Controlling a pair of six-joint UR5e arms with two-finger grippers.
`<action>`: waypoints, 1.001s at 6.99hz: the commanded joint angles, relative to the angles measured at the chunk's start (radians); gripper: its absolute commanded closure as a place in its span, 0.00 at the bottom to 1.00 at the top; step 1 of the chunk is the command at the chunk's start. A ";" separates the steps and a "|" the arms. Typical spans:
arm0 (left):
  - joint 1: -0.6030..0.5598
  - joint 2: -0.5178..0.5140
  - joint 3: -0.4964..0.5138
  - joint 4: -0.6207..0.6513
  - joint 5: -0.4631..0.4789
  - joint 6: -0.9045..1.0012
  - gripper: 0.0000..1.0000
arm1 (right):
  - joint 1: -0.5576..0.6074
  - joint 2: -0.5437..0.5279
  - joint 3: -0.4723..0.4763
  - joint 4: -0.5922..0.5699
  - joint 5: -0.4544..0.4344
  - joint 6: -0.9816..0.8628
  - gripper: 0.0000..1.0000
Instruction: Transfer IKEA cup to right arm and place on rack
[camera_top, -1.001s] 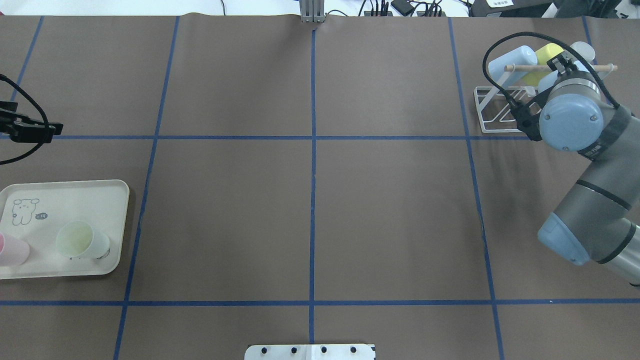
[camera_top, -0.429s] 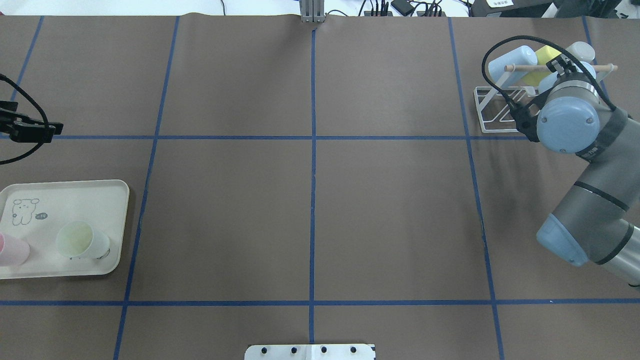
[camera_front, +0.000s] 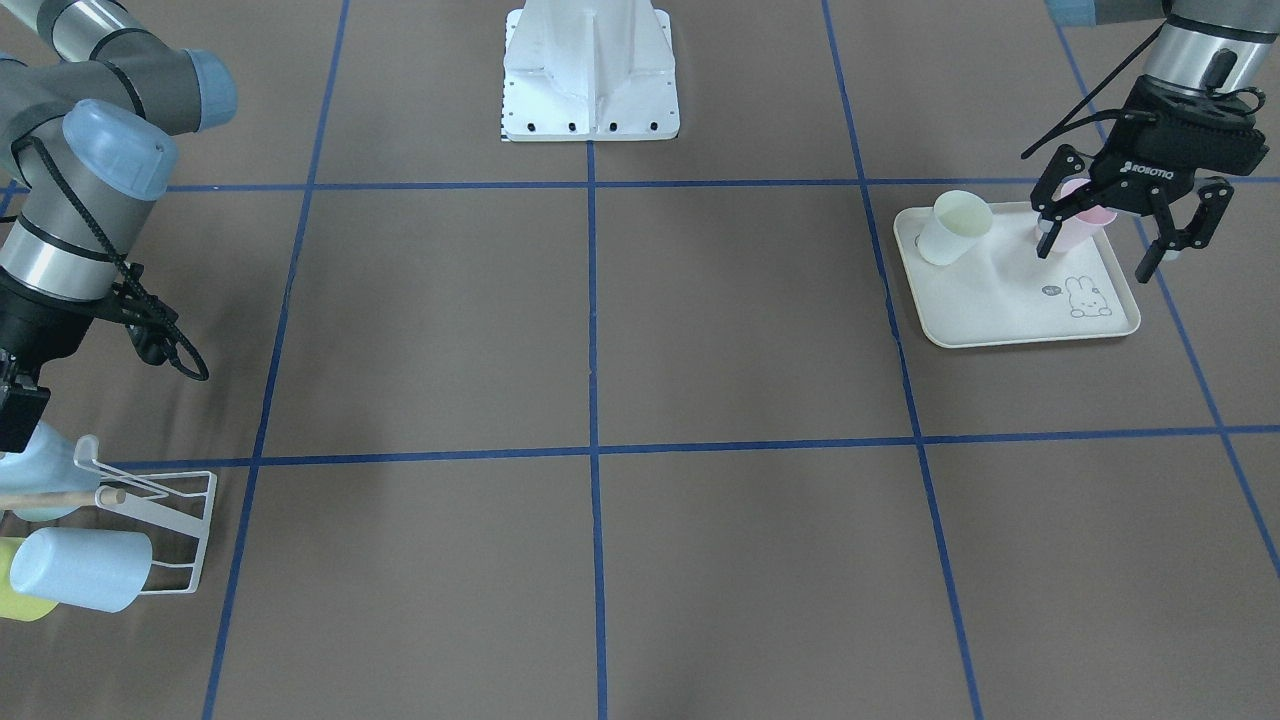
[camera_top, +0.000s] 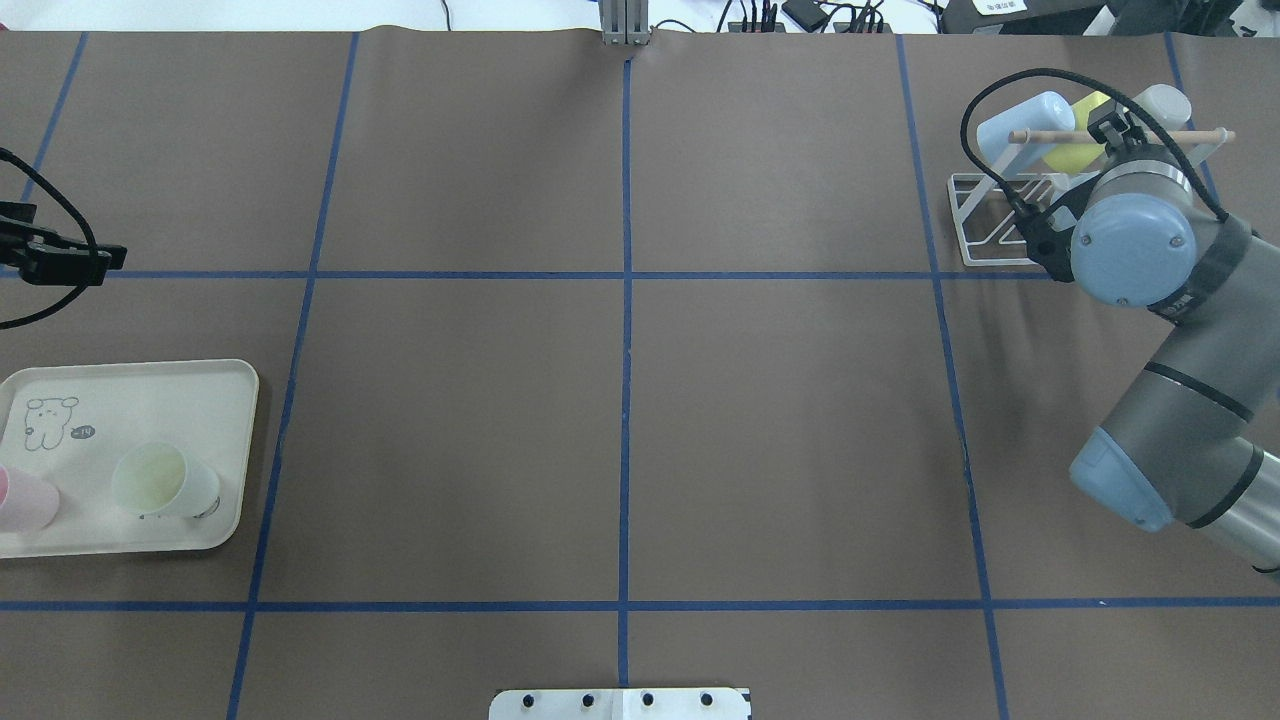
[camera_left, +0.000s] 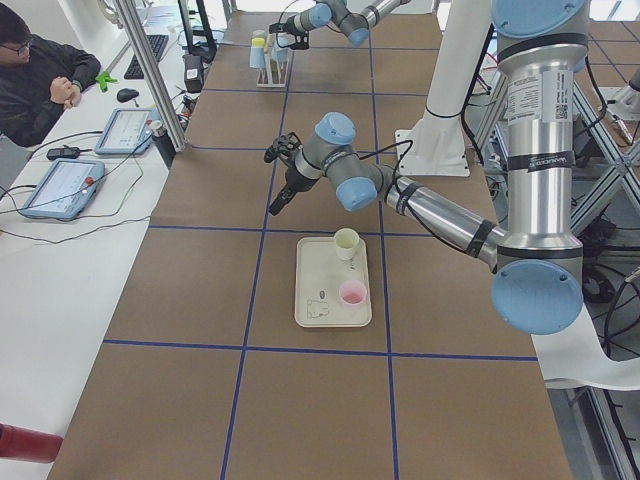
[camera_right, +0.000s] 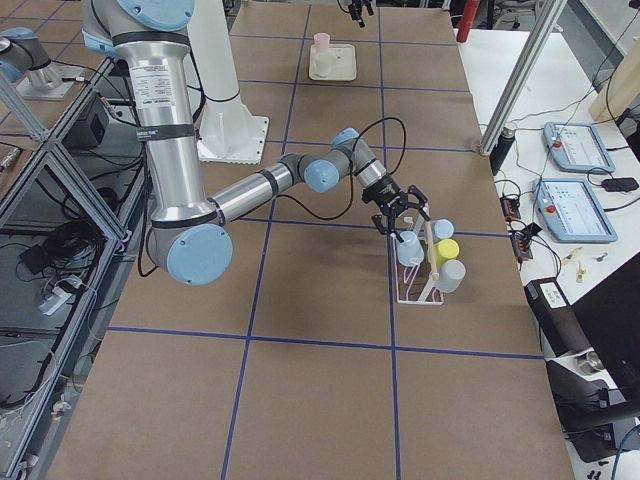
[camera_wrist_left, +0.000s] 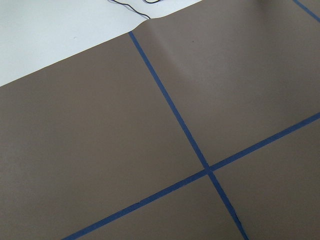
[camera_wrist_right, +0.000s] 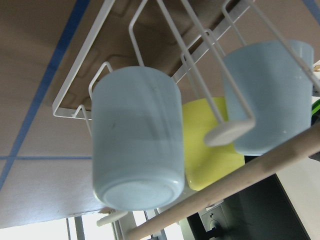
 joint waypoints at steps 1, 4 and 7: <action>0.000 0.000 0.010 -0.002 0.001 0.003 0.00 | -0.009 0.006 0.020 0.022 0.029 0.165 0.02; 0.000 0.029 0.129 -0.239 0.004 0.009 0.00 | -0.008 0.006 0.052 0.224 0.325 0.553 0.01; 0.030 0.104 0.131 -0.328 -0.061 -0.002 0.00 | -0.023 -0.007 0.139 0.325 0.549 1.046 0.01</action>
